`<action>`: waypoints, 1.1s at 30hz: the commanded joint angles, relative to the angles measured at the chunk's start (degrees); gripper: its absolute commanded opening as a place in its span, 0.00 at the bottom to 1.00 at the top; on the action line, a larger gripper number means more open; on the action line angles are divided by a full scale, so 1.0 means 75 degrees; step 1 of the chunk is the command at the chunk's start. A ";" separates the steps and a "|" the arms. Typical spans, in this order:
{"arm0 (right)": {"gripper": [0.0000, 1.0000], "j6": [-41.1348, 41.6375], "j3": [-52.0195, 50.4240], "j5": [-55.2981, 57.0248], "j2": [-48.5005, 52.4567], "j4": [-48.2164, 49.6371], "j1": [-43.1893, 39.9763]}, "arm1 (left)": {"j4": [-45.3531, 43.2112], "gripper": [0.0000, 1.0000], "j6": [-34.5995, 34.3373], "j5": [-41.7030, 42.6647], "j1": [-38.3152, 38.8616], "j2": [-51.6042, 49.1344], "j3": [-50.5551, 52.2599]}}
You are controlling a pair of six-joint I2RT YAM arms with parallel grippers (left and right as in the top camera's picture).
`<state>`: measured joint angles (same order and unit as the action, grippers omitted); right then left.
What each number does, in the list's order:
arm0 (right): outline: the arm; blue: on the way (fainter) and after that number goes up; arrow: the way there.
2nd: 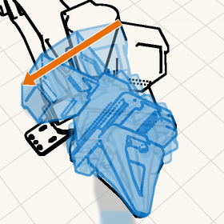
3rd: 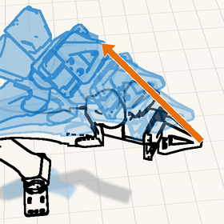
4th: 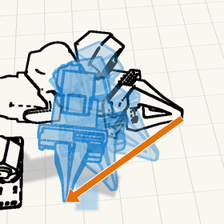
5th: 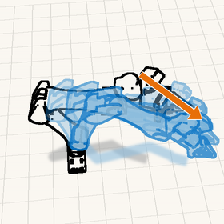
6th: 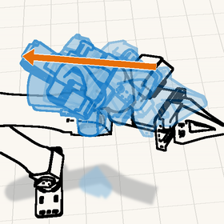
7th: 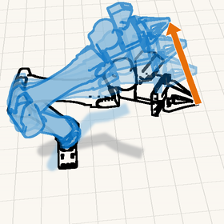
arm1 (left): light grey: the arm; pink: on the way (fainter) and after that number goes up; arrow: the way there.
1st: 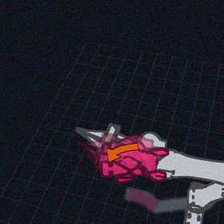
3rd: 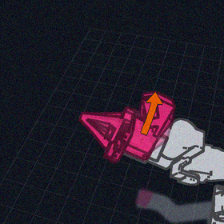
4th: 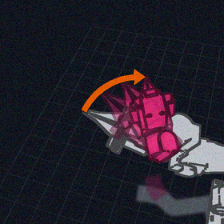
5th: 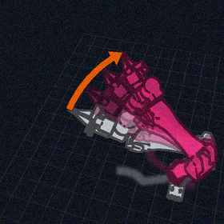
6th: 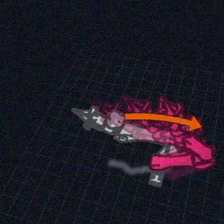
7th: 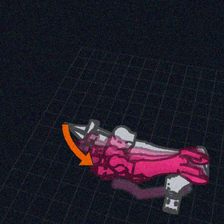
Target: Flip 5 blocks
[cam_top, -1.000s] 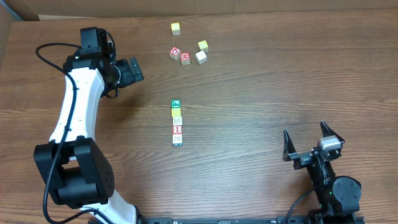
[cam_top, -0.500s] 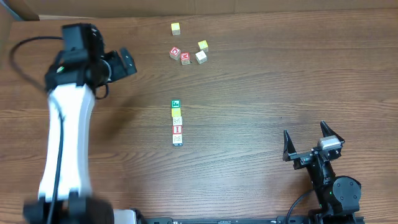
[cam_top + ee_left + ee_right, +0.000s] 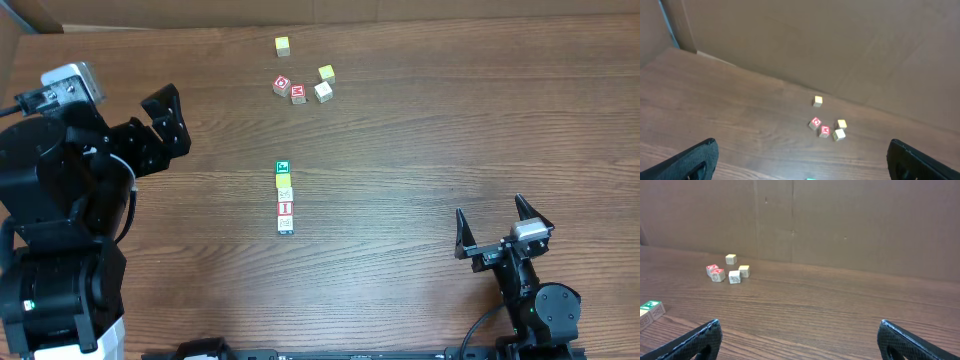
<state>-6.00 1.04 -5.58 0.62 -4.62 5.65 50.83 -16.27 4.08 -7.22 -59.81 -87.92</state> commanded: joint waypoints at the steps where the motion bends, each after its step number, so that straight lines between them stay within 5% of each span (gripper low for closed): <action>1: 1.00 -0.0006 -0.0079 -0.0009 -0.0061 0.0035 -0.0035 | 0.0291 1.00 0.0122 -0.0006 0.0023 -0.0035 -0.0015; 9: 1.00 -0.0006 -0.0079 -0.0012 -0.0061 0.0035 -0.0035 | 0.0624 1.00 0.0119 -0.0009 0.0023 0.0592 0.1081; 23: 1.00 -0.0006 -0.0079 -0.0009 -0.0061 0.0035 -0.0035 | 0.0321 1.00 0.0111 0.0003 0.0023 0.2465 0.5429; 27: 1.00 -0.0003 -0.0079 -0.0012 -0.0061 0.0035 -0.0035 | -0.1081 1.00 0.0114 0.0239 0.0023 0.3060 0.6271; 33: 1.00 -0.0006 -0.0079 -0.0009 -0.0061 0.0035 -0.0035 | -0.4771 1.00 0.0114 0.1221 0.0023 0.4252 0.7347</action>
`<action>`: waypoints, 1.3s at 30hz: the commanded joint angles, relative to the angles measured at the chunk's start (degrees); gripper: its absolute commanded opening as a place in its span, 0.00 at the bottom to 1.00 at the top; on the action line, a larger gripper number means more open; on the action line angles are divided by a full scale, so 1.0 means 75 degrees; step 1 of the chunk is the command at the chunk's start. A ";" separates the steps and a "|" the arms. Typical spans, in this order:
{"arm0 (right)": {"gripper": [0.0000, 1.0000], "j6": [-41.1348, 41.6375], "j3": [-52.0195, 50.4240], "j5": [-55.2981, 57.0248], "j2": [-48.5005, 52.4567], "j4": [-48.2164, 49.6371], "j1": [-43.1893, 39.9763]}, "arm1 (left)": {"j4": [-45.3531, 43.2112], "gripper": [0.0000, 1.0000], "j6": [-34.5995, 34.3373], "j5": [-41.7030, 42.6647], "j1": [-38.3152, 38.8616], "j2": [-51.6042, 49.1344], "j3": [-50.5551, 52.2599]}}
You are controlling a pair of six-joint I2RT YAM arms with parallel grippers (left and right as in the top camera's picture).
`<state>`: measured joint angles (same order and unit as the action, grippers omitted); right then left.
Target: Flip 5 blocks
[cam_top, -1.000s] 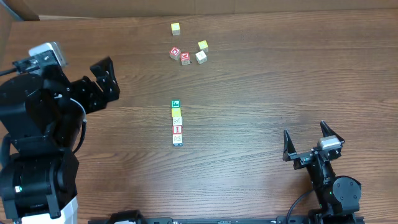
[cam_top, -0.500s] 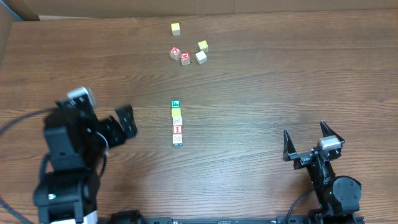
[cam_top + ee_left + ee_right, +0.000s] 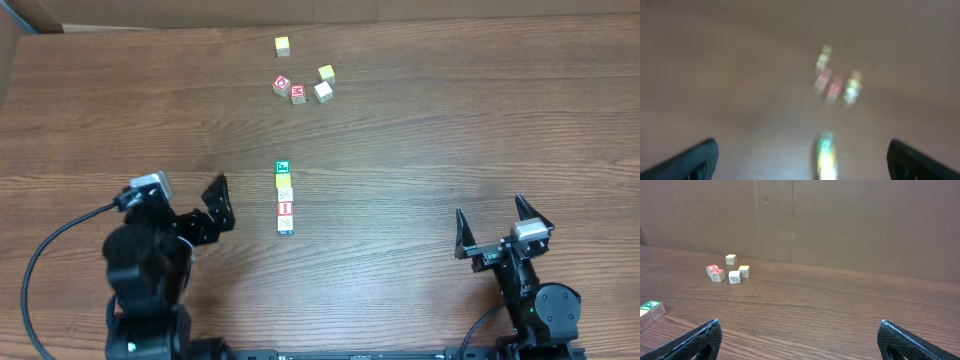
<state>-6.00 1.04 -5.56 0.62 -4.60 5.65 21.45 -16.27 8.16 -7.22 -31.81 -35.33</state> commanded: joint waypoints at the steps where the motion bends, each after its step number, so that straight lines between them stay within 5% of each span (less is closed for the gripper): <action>1: 1.00 -0.0006 -0.0079 -0.0015 -0.0061 0.0032 -0.0035 | -0.1475 1.00 0.0111 0.0772 0.0023 0.0705 0.0495; 7: 1.00 -0.0003 -0.0079 -0.0015 -0.0061 0.0032 -0.0035 | -0.4581 1.00 0.0114 0.0918 0.0026 0.1950 0.1623; 12: 1.00 -0.0003 -0.0079 -0.0015 -0.0061 0.0032 -0.0035 | -0.5482 1.00 0.0117 0.0833 0.0026 0.2929 0.2500; 27: 1.00 -0.0003 -0.0079 -0.0012 -0.0061 0.0032 -0.0035 | -0.6295 1.00 0.0117 0.0189 0.0289 0.4214 0.4217; 39: 1.00 -0.0006 -0.0079 -0.0015 -0.0061 0.0032 -0.0035 | -0.4622 1.00 0.0149 -0.0227 0.0289 0.4214 0.4613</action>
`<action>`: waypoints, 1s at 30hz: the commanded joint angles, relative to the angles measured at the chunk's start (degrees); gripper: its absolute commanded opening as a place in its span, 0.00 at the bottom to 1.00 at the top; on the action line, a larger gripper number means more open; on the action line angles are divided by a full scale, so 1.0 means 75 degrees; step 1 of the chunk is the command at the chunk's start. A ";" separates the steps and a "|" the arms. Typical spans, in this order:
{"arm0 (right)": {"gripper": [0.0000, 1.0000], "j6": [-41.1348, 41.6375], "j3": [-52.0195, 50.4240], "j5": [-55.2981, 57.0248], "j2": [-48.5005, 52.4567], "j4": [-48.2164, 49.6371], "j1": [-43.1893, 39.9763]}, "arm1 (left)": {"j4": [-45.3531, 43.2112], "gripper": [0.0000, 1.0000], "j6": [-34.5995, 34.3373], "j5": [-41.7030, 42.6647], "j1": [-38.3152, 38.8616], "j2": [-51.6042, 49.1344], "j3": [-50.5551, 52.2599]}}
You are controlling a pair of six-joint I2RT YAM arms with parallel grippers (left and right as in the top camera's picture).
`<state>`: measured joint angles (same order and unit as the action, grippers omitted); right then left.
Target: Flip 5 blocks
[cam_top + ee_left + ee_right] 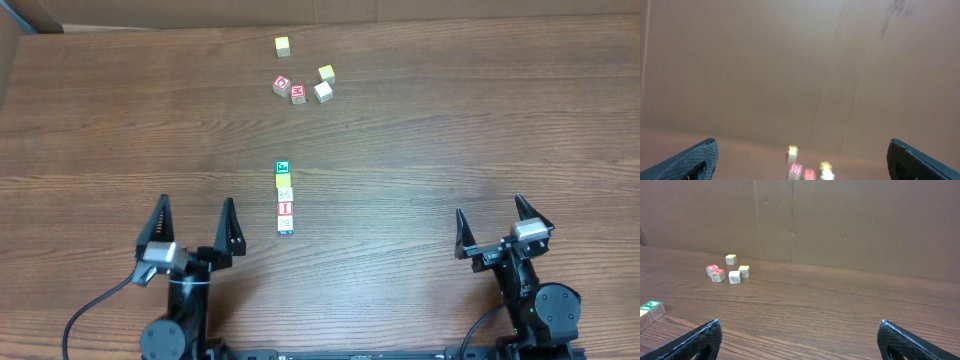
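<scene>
A short row of blocks (284,197) lies at the table's middle, a green one at its far end and a red one near the front. Several loose blocks (300,88) are scattered at the back, and they show blurred in the left wrist view as loose blocks (807,170) and sharp in the right wrist view as loose blocks (728,269). My left gripper (194,220) rests low at the front left, open and holding nothing. My right gripper (492,224) rests at the front right, open and holding nothing.
A brown cardboard wall (840,225) stands along the back of the wooden table (450,130). The row's green block (649,306) shows at the left edge of the right wrist view.
My left arm has drawn back and down to the front left, its gripper now level and facing the back wall. The blocks and the right arm are as before.
At first my left arm stood raised at the far left, its gripper open over the table. Then it was lower and nearer the front, left of the row. Now it rests folded at the front left. The right arm and all blocks kept their places.
</scene>
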<state>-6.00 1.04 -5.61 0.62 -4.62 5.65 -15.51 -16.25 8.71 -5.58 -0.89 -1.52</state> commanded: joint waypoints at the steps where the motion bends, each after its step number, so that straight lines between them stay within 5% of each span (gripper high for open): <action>1: 1.00 -0.0003 -0.0079 -0.0009 -0.0061 0.0035 -0.0035 | 0.0618 1.00 0.0146 -0.0385 0.0070 0.0090 0.0105; 10: 1.00 -0.0006 -0.0079 -0.0009 -0.0061 0.0035 -0.0035 | 0.2646 1.00 0.0953 -0.0504 0.0070 0.0090 0.0163; 17: 1.00 -0.0003 -0.0079 -0.0009 -0.0061 0.0035 -0.0035 | 0.2637 1.00 0.2090 -0.0644 0.0070 0.0090 0.0163; 30: 1.00 -0.0003 -0.0079 -0.0009 -0.0061 0.0035 -0.0035 | 0.2632 1.00 0.2194 -0.0621 0.0070 0.0090 0.0163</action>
